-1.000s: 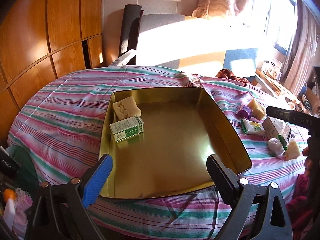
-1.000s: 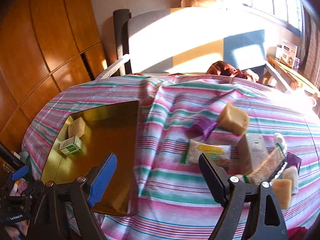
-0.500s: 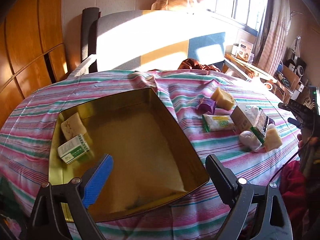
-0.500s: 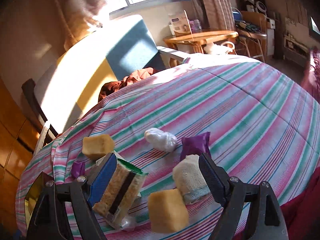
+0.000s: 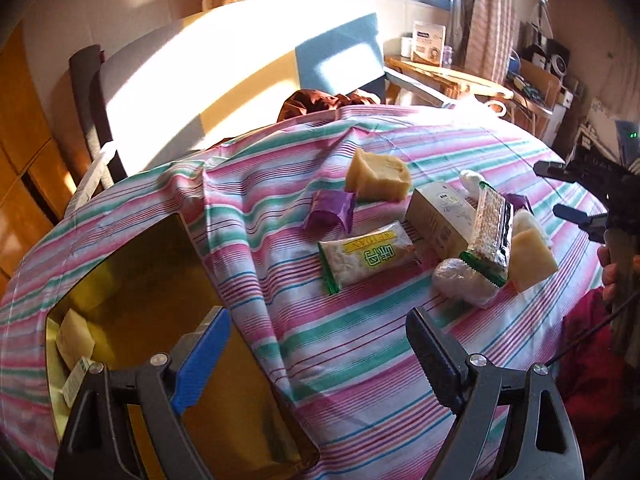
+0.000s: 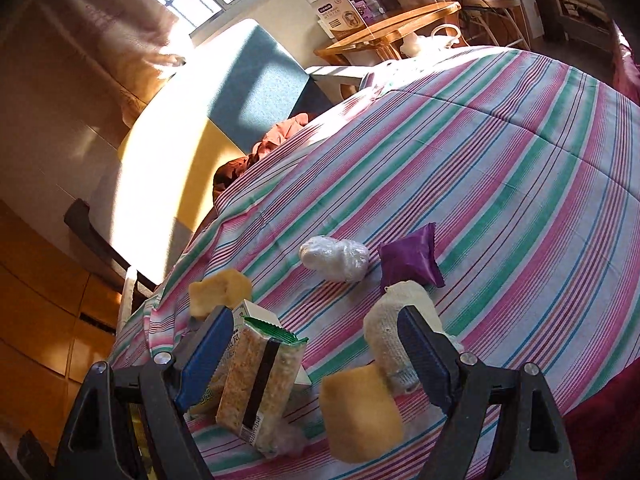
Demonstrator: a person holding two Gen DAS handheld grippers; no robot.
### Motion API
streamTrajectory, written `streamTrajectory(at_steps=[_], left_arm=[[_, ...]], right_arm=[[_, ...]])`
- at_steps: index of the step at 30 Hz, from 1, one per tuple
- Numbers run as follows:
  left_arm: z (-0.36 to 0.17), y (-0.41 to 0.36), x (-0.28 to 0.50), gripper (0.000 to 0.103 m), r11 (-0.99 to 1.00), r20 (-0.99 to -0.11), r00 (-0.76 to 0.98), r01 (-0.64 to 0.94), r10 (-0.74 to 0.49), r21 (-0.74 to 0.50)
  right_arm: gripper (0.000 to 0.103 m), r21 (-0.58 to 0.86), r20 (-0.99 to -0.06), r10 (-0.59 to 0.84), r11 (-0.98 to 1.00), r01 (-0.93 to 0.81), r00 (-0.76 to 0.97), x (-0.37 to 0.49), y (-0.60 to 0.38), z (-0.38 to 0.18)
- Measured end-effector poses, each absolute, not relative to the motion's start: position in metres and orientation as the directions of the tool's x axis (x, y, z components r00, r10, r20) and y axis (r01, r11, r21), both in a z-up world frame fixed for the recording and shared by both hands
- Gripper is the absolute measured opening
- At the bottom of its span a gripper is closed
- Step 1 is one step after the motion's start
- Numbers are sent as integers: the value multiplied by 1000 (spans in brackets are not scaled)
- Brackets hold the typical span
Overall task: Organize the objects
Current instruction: 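Grasp the WEIDAN cracker bag with the left gripper while the right reaches toward the beige sock, then lift the WEIDAN bag with the left gripper while the right grasps the beige knitted sock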
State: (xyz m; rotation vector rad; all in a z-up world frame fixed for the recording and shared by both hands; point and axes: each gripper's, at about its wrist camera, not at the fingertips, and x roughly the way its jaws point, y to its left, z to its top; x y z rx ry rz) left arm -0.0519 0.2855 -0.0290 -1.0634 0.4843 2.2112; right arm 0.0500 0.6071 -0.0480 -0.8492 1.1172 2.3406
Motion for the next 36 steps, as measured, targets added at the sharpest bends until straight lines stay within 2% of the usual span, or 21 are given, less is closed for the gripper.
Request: streamTrajectory(at_steps=[8, 12, 24, 26, 28, 29, 30, 31, 36], left_arm=[[-54, 350, -71, 89, -561, -814, -451, -805, 366, 193], [-75, 375, -82, 89, -462, -836, -445, -844, 322, 272], [-114, 412, -104, 89, -358, -875, -398, -887, 276, 291], [-114, 414, -108, 83, -369, -884, -371, -893, 284, 257], [-113, 414, -108, 62, -386, -901, -318, -902, 294, 192], [-112, 413, -105, 58, -393, -905, -302, -903, 300, 171], [-112, 412, -101, 47, -395, -906, -297, -904, 301, 165], [-112, 411, -96, 42, -395, -906, -293, -905, 304, 160], [-108, 397, -76, 40, -462, -906, -278, -880, 319, 108]], right_arm=[[86, 571, -662, 66, -601, -559, -747, 49, 606, -48], [86, 581, -656, 52, -602, -547, -753, 48, 606, -49], [86, 630, -640, 41, -543, -554, -767, 56, 619, -55], [86, 626, -642, 49, -542, -560, -765, 56, 619, -54], [86, 626, -643, 65, -530, -572, -763, 59, 622, -54], [86, 630, -641, 78, -515, -581, -764, 63, 625, -55], [86, 635, -639, 94, -495, -593, -763, 67, 629, -56], [86, 639, -640, 111, -473, -607, -761, 72, 633, -57], [85, 653, -664, 136, -373, -659, -735, 86, 650, -70]])
